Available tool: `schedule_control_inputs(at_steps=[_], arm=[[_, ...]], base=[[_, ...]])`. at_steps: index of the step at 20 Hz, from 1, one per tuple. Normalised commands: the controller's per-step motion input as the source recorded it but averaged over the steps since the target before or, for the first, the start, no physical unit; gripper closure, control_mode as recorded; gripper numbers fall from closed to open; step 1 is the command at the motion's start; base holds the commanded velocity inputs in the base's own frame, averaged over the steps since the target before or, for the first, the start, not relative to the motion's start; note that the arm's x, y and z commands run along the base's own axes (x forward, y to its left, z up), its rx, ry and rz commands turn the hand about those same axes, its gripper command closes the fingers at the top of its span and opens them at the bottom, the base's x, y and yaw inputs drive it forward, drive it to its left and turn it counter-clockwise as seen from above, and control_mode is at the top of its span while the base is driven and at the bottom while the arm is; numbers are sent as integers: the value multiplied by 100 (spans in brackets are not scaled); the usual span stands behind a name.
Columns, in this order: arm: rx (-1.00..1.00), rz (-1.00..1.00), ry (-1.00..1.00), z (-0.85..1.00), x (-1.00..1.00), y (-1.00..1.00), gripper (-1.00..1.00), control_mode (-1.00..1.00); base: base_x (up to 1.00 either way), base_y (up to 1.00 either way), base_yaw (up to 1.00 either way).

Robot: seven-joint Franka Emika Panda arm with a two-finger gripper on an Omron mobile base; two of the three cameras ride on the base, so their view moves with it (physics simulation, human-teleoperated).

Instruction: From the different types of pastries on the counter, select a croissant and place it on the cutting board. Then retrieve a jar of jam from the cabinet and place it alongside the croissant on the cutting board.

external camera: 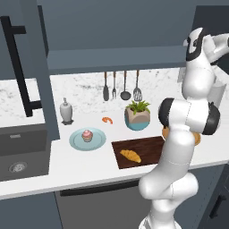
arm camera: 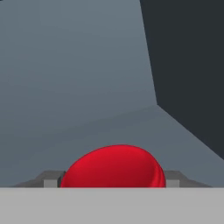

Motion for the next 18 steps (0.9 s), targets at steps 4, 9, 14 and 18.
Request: schedule_control_inputs(at_steps=[4,9,14,18], arm=[[-5,4,-5,-31,-61,38,100,-100],[-13,5,0,-15,-75,99,100,-100],[-18,0,3,0,-47,100,100,-100],[-16,9,6,-24,-57,90,100,-100]], base=[[0,0,0],[0,0,0],[0,0,0],[0,0,0]])
